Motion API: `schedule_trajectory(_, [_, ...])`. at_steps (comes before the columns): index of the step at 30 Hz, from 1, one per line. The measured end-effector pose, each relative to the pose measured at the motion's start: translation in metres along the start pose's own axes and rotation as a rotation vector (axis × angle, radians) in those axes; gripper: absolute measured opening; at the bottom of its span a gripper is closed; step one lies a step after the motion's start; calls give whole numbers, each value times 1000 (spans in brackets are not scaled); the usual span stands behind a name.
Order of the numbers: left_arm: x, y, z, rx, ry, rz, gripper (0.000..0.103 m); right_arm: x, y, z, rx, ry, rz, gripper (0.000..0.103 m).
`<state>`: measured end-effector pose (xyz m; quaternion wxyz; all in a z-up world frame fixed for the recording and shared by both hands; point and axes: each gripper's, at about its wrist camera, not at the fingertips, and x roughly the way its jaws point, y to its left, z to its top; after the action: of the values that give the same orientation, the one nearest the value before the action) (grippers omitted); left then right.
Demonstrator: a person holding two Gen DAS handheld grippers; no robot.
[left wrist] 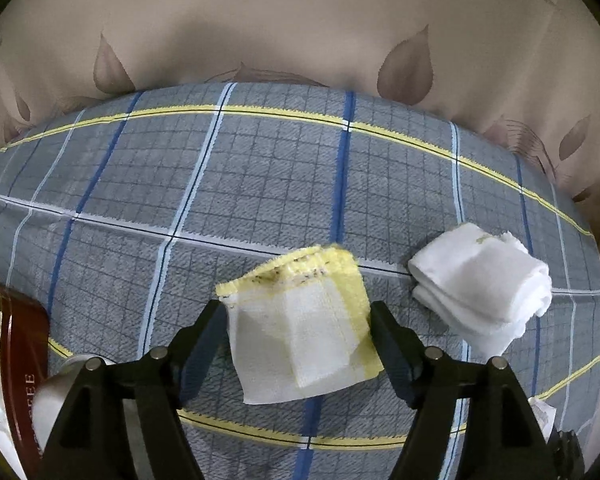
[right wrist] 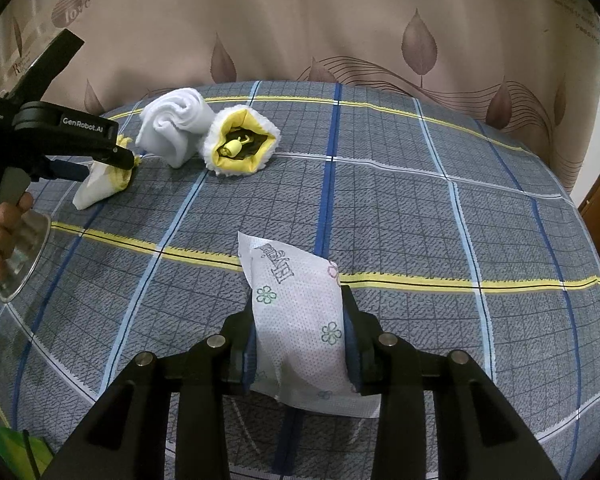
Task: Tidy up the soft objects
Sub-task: 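Grasp the yellow-trimmed white towel with the left gripper while the right gripper holds the wipe packet, then carry the yellow-trimmed towel with the left gripper over the gold tray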
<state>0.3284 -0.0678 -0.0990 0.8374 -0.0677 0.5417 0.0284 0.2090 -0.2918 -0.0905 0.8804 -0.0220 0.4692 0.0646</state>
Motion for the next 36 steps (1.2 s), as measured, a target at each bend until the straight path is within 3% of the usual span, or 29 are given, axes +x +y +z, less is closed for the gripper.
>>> schedule_trajectory(4, [-7, 4, -4, 8, -14, 4, 63, 0, 0, 0, 0, 0, 0, 35])
schedule_trajectory(8, [-19, 2, -5, 41, -36, -25, 40, 0, 0, 0, 1, 0, 1, 35])
schedule_trajectory(16, [-23, 3, -6, 87, -30, -27, 39, 0, 0, 0, 3, 0, 1, 35])
schedule_trajectory(23, [-34, 8, -7, 125, -45, -61, 26, 0, 0, 0, 2, 0, 0, 35])
schedule_trajectory(36, [-52, 12, -10, 140, -35, -111, 18, 0, -1, 0, 3, 0, 1, 35])
